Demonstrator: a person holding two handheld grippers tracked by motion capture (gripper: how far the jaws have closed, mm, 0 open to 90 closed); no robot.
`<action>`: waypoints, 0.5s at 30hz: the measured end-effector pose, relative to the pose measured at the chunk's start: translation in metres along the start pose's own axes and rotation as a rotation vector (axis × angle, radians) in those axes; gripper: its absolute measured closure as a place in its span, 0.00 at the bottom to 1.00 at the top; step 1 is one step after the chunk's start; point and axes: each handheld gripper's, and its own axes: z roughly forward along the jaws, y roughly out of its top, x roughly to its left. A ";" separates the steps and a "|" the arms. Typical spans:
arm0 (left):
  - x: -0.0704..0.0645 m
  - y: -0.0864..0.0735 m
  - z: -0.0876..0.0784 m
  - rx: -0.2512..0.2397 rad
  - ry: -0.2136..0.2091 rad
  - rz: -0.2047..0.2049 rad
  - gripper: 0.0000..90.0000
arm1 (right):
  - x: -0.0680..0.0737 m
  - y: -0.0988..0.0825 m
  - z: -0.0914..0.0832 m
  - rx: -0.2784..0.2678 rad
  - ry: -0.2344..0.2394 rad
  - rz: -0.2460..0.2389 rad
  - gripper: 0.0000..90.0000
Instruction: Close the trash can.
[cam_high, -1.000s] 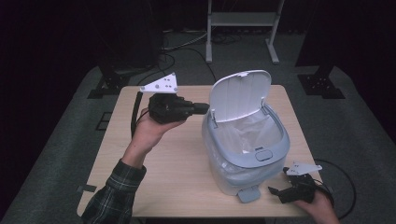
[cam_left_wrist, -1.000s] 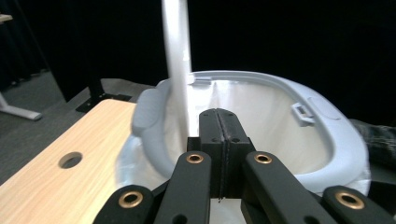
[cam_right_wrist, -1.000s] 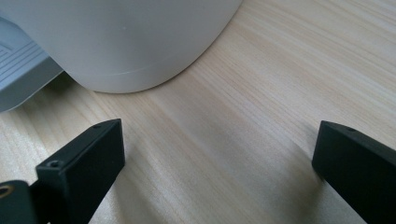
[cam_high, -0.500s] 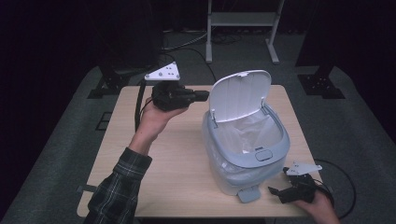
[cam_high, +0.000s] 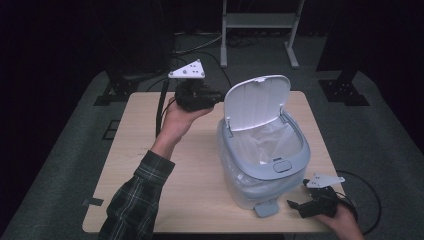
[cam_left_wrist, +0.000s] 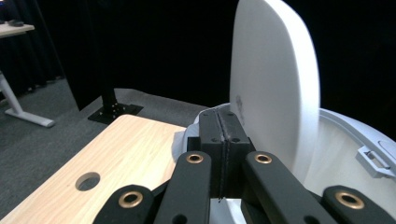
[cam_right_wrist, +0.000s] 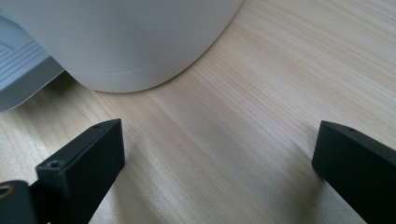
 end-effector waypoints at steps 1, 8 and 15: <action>-0.002 0.002 0.002 -0.003 -0.007 0.004 1.00 | 0.000 0.000 0.000 0.000 0.000 0.000 0.02; -0.008 0.005 0.004 -0.007 -0.030 0.004 1.00 | 0.000 0.000 0.000 0.000 0.001 -0.001 0.02; -0.015 0.007 0.004 -0.010 -0.071 0.008 1.00 | 0.000 0.000 0.000 0.000 0.001 -0.001 0.02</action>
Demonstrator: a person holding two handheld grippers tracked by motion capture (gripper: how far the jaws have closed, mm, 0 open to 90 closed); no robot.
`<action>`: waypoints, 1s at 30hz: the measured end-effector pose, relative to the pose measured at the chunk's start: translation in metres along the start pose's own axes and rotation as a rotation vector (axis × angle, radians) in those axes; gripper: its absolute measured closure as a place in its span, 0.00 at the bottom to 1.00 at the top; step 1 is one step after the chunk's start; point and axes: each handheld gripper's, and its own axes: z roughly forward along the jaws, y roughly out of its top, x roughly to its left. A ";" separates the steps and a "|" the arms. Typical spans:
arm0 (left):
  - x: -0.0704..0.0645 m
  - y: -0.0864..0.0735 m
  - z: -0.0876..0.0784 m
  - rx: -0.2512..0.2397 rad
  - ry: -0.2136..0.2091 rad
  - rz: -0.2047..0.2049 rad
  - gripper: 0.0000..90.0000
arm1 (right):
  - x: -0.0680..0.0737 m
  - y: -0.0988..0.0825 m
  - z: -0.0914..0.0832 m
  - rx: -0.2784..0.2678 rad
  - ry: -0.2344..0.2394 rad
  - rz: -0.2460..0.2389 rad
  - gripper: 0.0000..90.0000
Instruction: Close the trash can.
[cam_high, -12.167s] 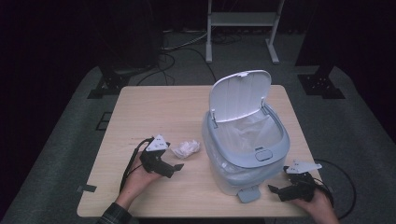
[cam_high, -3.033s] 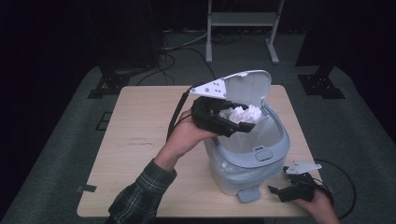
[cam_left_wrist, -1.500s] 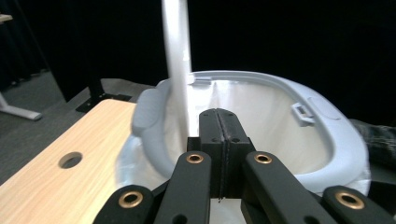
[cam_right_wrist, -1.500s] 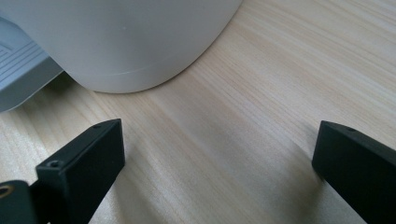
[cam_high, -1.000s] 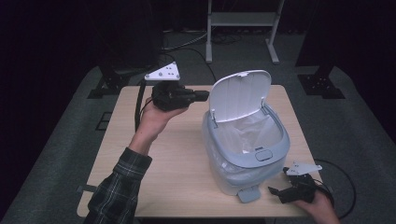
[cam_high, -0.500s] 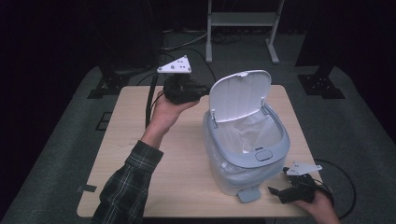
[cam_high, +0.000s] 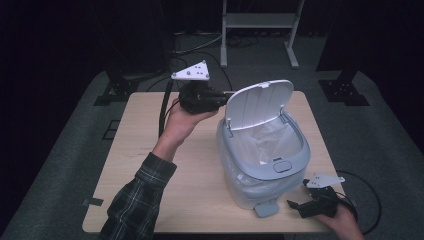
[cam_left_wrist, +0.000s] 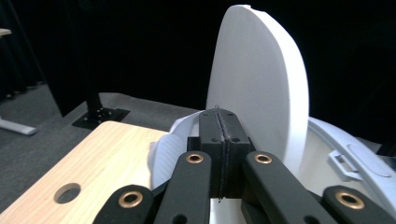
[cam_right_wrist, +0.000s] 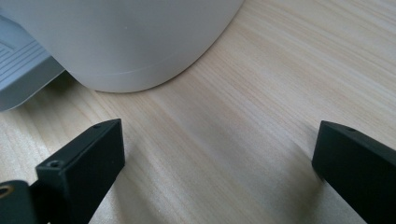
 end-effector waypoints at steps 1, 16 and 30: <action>-0.003 0.001 0.001 0.005 -0.011 0.004 1.00 | 0.000 0.000 0.000 0.000 0.000 0.000 0.02; -0.026 0.001 0.011 0.059 -0.087 0.029 1.00 | 0.000 0.000 0.000 0.000 0.000 0.000 0.02; -0.051 0.002 0.031 0.123 -0.178 0.058 1.00 | 0.000 0.000 0.000 0.000 0.000 0.000 0.02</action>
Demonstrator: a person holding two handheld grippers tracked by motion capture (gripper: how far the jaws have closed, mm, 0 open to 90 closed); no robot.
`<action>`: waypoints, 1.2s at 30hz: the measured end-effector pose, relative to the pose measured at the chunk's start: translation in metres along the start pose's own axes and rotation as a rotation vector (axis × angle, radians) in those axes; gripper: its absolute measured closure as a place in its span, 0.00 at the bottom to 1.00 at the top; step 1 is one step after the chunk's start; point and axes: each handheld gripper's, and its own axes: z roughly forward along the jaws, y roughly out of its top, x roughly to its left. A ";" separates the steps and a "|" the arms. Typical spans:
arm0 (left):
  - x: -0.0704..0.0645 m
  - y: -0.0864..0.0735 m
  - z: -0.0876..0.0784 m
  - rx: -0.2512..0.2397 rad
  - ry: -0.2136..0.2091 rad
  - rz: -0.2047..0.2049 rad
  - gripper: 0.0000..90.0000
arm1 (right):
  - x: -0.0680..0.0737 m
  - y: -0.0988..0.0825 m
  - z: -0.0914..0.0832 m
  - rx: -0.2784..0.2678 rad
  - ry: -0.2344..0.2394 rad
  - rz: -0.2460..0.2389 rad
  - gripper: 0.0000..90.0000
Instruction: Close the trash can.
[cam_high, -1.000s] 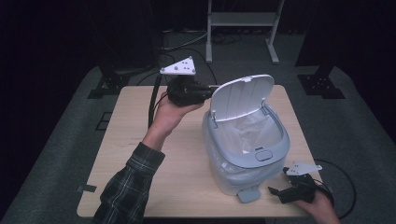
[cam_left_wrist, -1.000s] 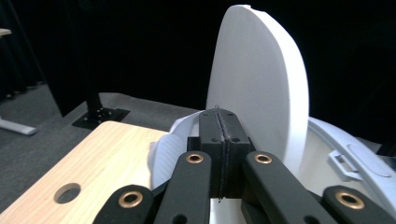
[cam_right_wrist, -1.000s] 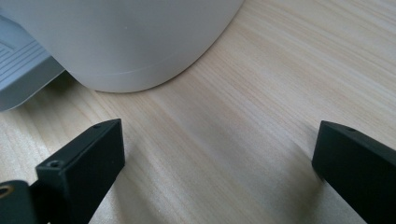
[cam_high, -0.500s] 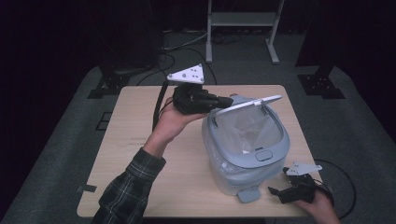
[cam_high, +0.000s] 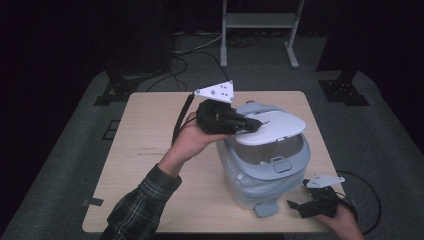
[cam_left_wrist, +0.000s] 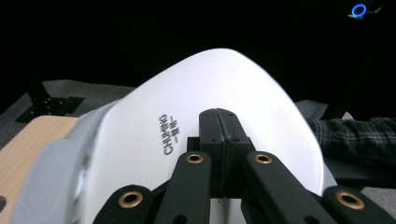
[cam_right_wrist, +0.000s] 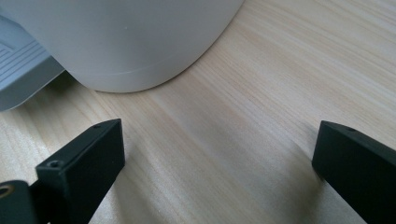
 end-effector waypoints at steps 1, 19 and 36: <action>0.000 0.000 0.000 0.000 0.000 0.000 1.00 | 0.000 0.000 0.000 0.000 0.000 0.000 0.02; -0.013 -0.003 0.035 0.102 -0.061 0.015 1.00 | 0.000 0.000 0.000 0.000 0.000 0.000 0.02; -0.029 -0.001 0.047 0.147 -0.045 0.033 1.00 | 0.000 0.000 0.000 0.000 -0.001 -0.001 0.02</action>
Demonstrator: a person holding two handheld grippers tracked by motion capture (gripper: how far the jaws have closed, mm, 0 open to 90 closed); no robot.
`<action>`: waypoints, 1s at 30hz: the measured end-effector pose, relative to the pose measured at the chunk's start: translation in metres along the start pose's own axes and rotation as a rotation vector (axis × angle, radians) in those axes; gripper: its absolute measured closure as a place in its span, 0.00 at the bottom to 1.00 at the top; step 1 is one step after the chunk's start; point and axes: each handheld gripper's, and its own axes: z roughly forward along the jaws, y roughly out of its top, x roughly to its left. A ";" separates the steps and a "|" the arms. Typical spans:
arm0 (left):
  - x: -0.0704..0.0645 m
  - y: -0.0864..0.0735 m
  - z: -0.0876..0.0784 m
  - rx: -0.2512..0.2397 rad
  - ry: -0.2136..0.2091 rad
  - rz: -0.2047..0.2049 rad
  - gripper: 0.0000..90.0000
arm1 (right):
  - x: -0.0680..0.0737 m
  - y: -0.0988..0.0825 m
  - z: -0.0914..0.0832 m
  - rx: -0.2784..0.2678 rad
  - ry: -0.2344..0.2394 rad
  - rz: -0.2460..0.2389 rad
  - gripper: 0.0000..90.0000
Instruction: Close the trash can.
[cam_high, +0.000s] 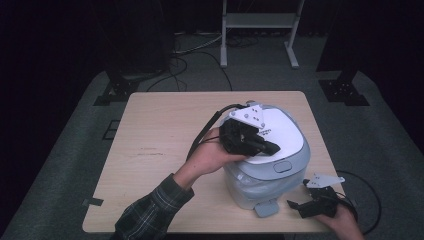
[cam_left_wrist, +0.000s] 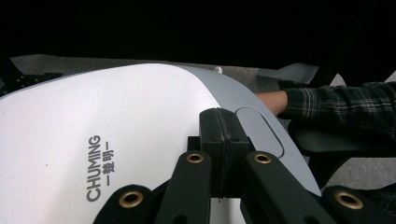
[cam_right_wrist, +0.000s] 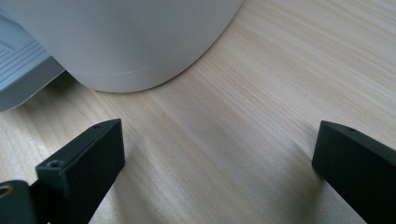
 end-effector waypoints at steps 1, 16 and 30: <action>0.001 -0.001 0.000 -0.007 -0.003 -0.005 1.00 | 0.000 0.000 0.000 0.001 0.000 0.001 0.02; 0.006 -0.005 0.000 -0.055 -0.017 -0.027 0.86 | 0.000 0.000 0.000 0.001 0.008 -0.008 0.02; 0.006 -0.010 -0.023 -0.119 0.083 -0.074 0.27 | 0.000 0.000 -0.001 0.000 0.000 -0.002 0.02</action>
